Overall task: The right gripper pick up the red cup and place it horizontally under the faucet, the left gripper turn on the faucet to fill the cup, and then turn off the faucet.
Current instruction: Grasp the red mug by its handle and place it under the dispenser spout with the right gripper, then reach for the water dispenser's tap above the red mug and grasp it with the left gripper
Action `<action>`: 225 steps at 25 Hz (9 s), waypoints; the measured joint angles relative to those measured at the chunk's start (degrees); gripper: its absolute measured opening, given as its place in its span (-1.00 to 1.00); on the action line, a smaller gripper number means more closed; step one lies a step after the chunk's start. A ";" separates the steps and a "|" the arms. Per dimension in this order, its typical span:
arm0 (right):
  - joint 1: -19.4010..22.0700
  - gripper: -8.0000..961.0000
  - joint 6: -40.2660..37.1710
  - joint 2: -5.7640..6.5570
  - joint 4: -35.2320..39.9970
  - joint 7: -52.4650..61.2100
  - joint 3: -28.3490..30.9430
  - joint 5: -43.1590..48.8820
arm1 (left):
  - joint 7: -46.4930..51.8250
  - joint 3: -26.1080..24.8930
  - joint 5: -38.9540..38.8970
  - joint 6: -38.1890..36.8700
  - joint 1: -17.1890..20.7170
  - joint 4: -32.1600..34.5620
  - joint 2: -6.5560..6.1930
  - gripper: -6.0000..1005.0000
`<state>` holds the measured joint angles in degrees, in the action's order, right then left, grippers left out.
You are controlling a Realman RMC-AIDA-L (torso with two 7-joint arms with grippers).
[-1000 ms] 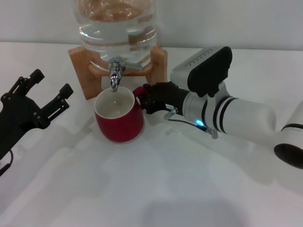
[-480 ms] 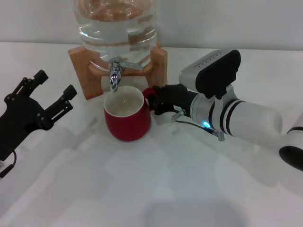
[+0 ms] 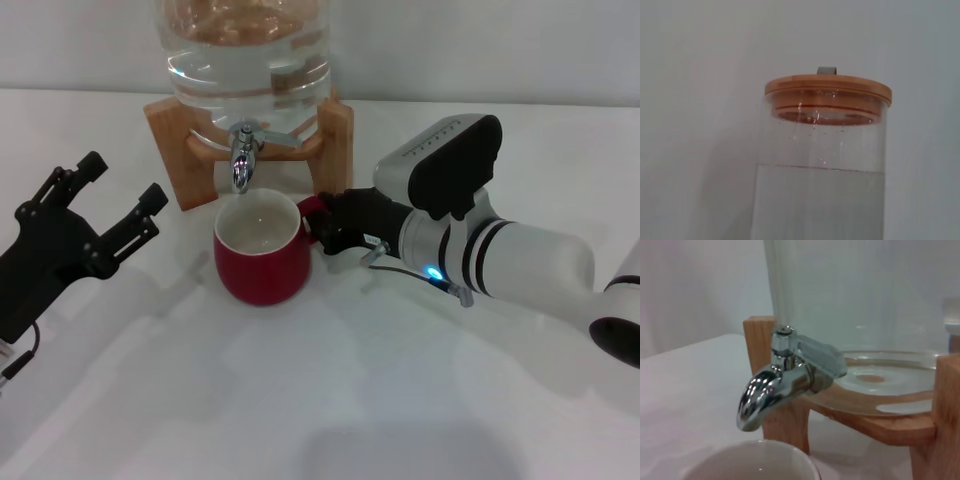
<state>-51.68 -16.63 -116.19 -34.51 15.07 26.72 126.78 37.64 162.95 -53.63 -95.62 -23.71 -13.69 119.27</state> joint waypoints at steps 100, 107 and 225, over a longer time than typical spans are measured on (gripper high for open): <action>-0.66 -0.40 2.66 0.00 0.50 0.13 0.89 -1.01 | -0.29 0.00 0.28 0.17 -0.38 0.68 -0.01 0.76; -0.65 -0.40 2.46 0.00 -0.07 0.01 0.54 -0.66 | -0.29 0.00 0.28 0.17 -0.37 0.68 -0.01 0.76; 25.11 -0.24 -2.16 2.27 -12.86 -1.36 23.90 32.94 | -0.29 -0.09 -1.03 1.57 0.42 0.44 -0.18 0.76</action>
<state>-26.57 -18.79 -113.92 -47.37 13.71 50.61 159.72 37.35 162.86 -54.66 -94.05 -23.28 -13.25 119.09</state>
